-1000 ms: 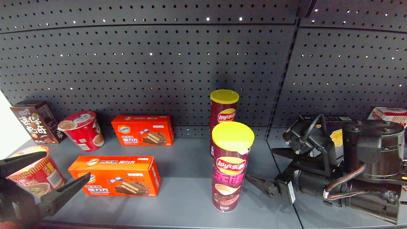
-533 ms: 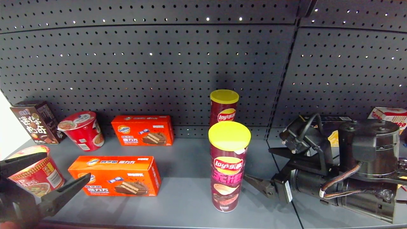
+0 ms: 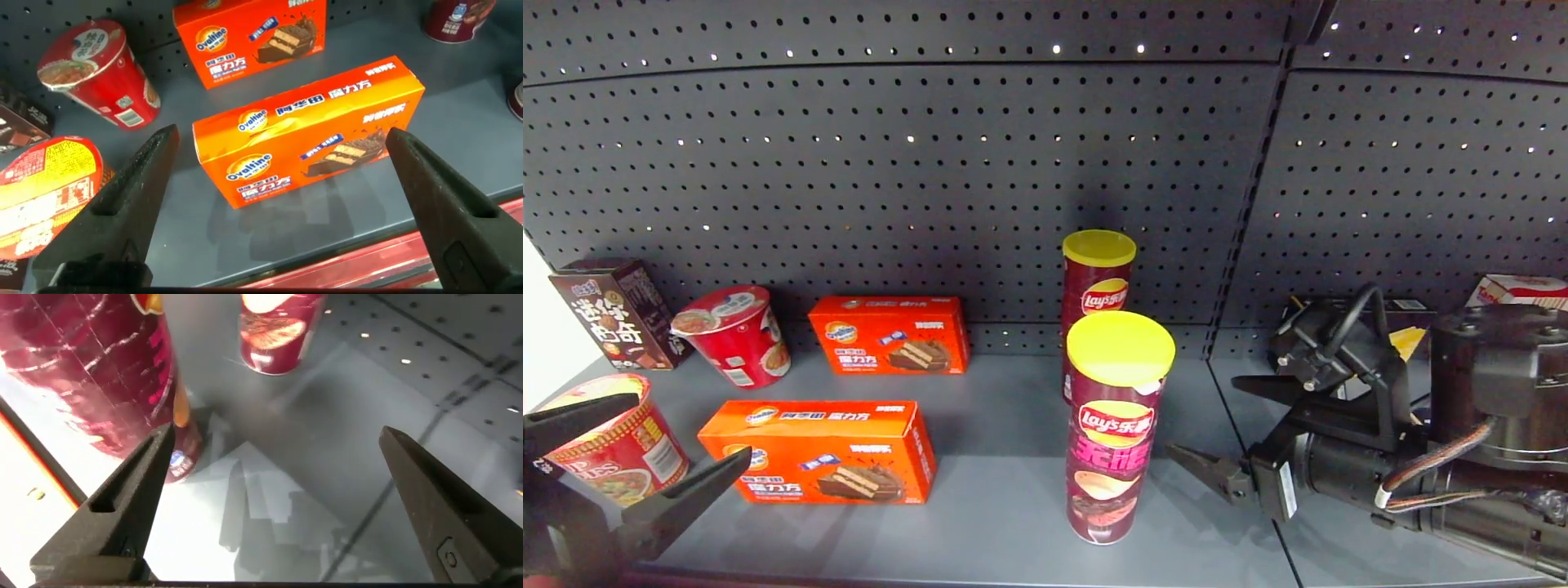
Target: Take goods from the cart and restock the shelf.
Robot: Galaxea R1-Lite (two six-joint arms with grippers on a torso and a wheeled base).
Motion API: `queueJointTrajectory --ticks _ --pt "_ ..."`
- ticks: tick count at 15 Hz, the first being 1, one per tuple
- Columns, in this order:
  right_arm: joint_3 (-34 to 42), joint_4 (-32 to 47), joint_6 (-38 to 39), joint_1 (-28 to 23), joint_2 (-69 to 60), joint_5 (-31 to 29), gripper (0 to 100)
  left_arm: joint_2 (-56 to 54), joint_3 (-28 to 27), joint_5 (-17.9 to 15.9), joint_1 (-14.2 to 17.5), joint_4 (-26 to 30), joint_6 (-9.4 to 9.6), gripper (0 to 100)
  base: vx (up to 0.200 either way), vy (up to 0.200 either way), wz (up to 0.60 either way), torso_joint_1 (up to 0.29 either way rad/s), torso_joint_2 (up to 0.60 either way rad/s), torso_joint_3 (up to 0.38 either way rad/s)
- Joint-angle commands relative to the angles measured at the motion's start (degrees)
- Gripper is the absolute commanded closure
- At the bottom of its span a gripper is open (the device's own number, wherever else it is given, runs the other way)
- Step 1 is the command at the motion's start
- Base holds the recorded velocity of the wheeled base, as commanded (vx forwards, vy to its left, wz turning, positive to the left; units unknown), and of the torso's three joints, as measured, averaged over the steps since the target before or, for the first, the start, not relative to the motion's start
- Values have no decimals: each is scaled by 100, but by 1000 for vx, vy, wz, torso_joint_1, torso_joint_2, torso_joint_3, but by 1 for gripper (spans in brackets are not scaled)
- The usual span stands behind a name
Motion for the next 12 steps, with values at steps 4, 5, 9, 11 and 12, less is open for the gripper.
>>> queueJointTrajectory --ticks 4,5,9,11,12 --pt "474 21 7 -1235 -1962 -280 0 -788 228 333 448 -353 -12 0 0 0 0 0 0 0" --pt "658 47 7 -1552 -2279 -272 0 -1087 377 359 571 -344 -3 0 0 0 0 0 0 0" --pt "1994 65 148 -2940 -3834 -289 0 -2704 1142 517 773 473 15 0 0 0 0 0 0 0" --pt "2460 100 104 -2940 -4441 -702 0 -3451 1291 509 773 1071 32 0 0 0 0 0 0 0" --pt "2592 162 112 -2958 -4643 -860 0 -3706 1344 500 782 1282 32 0 0 0 0 0 0 0"
